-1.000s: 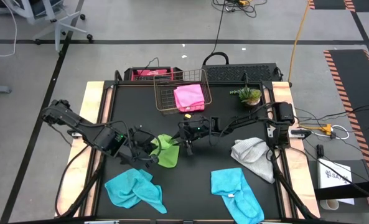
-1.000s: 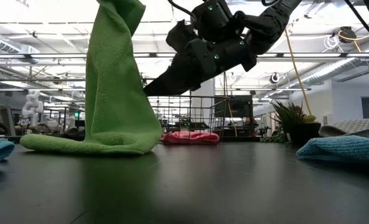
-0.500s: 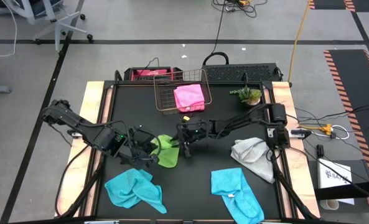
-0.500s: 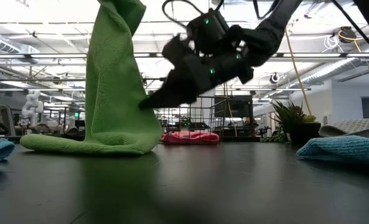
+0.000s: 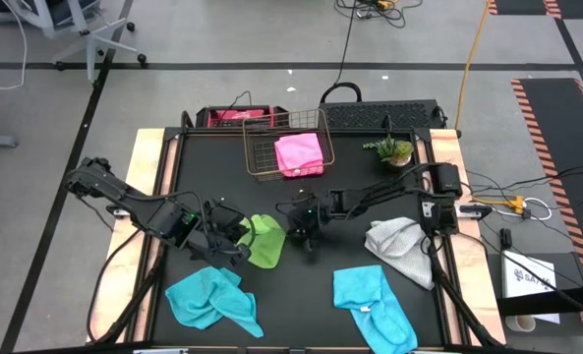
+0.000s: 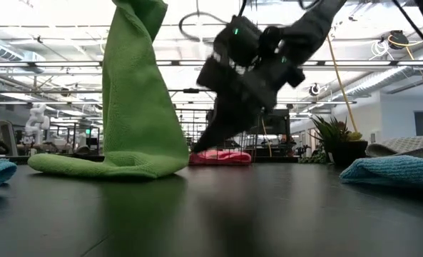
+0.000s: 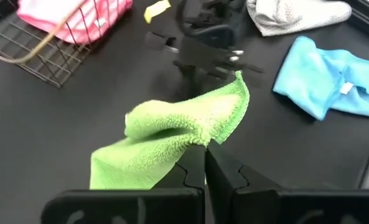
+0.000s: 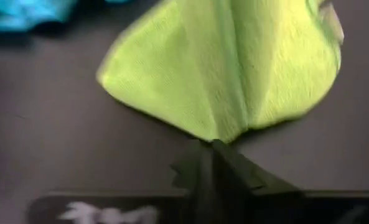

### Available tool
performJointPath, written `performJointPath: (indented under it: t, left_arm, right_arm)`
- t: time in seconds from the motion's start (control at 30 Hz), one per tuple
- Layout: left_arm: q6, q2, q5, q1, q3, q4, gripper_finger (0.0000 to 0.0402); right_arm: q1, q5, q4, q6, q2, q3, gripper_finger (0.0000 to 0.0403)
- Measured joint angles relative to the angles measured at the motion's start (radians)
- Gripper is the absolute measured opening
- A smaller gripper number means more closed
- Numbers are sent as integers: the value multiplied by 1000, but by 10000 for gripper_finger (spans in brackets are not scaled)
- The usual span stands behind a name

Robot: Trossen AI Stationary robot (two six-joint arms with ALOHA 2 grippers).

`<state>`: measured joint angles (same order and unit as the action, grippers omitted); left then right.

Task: Fold microfiber towels
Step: Fold the green microfiber cloth in quarters

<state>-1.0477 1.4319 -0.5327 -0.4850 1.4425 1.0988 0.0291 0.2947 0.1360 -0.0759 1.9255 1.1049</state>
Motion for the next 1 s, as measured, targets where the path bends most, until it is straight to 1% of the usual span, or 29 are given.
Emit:
performJointPath:
  t: [0.03,0.07,0.2,0.27,0.33,0.4,0.5,0.7,0.83,0.93,1.0]
  left_arm:
    - [4,0,-13,0,0,0,6]
    - [10,0,-21,0,0,0,7]
    - [29,0,-26,0,0,0,3]
    - [32,0,-26,0,0,2,4]
    - [32,0,-25,0,0,2,8]
    - [32,0,-20,0,0,2,9]
    - [36,0,-15,0,0,2,4]
    - [32,0,-13,0,0,-2,12]
    - [33,0,-12,0,0,-2,4]
    - [31,0,-13,0,0,-2,8]
    - [32,0,-13,0,0,-2,11]
  right_arm:
    - [-1,1,0,13,-21,0,13]
    - [-3,-1,1,20,-46,0,9]
    - [-3,-9,47,-21,-131,1,11]
    - [0,-48,48,-62,-141,2,9]
    - [2,-113,46,-77,-137,1,9]
    - [6,-138,58,-90,-124,0,15]
    - [11,-138,62,-72,-89,1,34]
    - [10,-126,106,3,2,1,98]
    - [11,-58,152,13,53,0,132]
    - [6,-44,166,42,61,1,143]
    - [3,25,156,88,63,1,145]
